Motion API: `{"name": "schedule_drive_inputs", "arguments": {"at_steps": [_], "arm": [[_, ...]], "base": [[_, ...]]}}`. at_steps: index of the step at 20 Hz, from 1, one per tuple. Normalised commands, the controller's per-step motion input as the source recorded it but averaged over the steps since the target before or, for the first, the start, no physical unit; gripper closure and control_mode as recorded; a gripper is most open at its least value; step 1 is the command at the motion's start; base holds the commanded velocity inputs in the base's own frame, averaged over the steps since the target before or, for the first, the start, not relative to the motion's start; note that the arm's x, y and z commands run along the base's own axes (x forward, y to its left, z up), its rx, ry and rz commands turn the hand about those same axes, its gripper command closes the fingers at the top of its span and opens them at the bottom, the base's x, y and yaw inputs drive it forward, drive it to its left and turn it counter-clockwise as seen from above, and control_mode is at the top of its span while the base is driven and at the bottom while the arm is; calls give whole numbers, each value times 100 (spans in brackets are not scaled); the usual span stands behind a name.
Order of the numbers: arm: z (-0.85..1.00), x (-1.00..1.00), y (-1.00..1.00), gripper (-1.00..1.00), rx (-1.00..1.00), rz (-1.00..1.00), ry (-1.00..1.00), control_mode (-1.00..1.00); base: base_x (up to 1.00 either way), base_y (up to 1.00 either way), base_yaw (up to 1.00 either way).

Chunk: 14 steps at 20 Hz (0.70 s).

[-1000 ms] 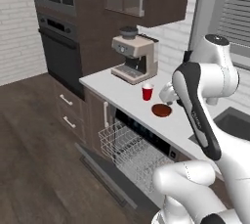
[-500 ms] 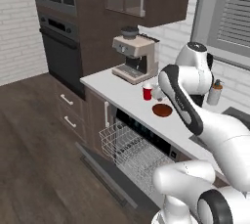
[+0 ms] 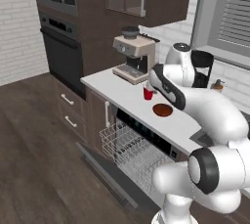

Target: Pick up the cup and bowl from the counter, place them in the dishwasher, and close the dishwasher door.

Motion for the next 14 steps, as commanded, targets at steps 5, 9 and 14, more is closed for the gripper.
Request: {"name": "schedule_drive_inputs", "arguments": {"at_steps": [5,9,14], "arm": [[-3,62,-47,-100,10,-21,12,-100],[-14,58,-47,-100,25,-6,1,-100],[-31,56,-21,-100,11,-1,0,-100]], "base": [[0,0,0],[0,0,0],[0,0,0]]}}
